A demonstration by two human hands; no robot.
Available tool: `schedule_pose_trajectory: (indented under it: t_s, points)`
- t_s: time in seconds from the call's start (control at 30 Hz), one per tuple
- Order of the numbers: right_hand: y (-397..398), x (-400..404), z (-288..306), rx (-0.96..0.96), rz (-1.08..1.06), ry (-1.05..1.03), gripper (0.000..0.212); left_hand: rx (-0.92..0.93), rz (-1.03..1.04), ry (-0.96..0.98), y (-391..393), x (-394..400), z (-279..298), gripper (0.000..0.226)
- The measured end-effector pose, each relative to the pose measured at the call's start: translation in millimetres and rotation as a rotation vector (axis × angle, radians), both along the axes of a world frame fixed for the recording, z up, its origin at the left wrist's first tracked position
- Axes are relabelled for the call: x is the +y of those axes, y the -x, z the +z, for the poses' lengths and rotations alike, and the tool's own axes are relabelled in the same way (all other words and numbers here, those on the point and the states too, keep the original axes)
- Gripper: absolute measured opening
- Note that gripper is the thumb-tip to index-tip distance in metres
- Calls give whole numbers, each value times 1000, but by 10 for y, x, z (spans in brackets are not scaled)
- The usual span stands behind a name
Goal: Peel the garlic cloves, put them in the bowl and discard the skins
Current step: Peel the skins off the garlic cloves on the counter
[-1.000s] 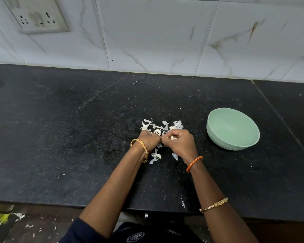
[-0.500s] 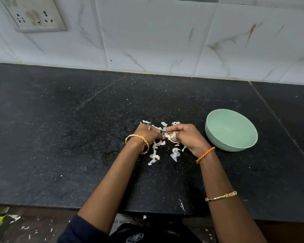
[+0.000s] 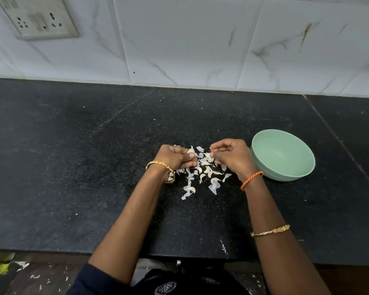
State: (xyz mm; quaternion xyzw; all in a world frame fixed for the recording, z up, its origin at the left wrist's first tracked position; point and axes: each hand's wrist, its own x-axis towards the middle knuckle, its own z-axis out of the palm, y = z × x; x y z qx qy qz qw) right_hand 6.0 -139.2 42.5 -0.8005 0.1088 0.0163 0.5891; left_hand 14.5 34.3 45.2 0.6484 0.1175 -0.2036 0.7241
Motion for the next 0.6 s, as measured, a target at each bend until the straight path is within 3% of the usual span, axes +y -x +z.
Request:
schedule_pose_trajectory:
  t_s: [0.13,0.3,0.6]
  points:
    - [21,81,70,138,160,-297,16,-37,-115,-16,27,-23,-15,13]
    - [49,128,19,137,144,-256,25,-187,-152,-272,42,-70,-75,22]
    - [131,77,36,144,95,-362,25,-216,-82,-238,42,-75,-85,13]
